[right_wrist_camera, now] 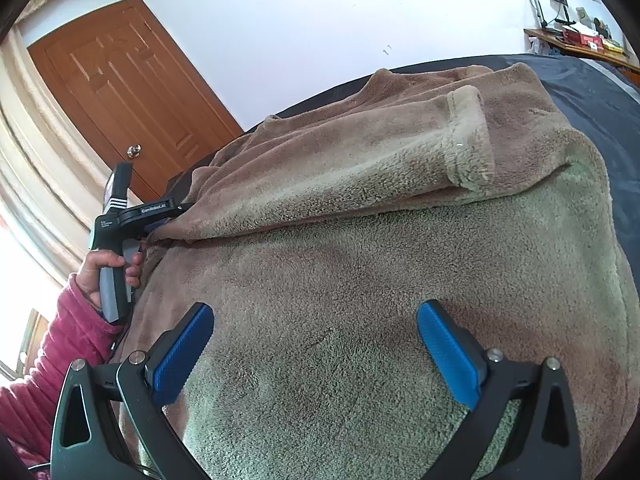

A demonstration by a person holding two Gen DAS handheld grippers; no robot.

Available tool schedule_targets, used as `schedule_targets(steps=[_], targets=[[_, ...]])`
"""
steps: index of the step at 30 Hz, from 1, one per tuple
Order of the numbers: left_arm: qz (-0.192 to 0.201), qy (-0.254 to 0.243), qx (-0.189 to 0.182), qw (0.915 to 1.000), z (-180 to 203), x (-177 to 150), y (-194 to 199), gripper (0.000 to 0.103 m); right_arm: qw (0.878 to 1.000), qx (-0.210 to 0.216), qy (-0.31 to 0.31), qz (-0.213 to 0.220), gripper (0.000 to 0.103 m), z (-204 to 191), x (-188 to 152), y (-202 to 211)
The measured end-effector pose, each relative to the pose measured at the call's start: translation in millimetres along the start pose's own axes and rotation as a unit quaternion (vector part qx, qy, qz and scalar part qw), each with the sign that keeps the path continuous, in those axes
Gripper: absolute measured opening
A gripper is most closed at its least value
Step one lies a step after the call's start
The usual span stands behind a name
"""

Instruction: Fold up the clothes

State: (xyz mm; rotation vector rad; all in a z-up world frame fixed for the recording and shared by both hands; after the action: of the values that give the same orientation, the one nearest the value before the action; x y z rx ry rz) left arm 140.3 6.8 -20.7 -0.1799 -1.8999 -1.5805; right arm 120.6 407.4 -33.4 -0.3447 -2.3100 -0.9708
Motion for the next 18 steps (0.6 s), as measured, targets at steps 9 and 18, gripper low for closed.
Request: schedule_targets(steps=[9,18], targets=[[0.022,-0.018,0.022,0.9994,12.9,-1.7,9.1,0.094,1.0,-0.017,0.013,-0.009,0.102,-2.8,0.6,-5.0],[0.08,-0.077,0.0,0.9938,50.3,-23.0,77.2,0.094,1.0,-0.019,0.014,-0.01,0.102,-3.8,0.6,-7.0]])
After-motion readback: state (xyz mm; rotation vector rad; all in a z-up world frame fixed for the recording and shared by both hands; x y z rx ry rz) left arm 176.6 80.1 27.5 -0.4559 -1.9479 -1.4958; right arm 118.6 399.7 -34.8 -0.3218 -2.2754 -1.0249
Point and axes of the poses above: each gripper's, at about its wrist camera, not at the fingertips, and y roughly against the way its jaws point, z to its right, x to its top, the point moved 4 cm from there along -y, roughly the way its jaws point, and after that the axes turned 10 degrees about x, right-handed, at the moved point
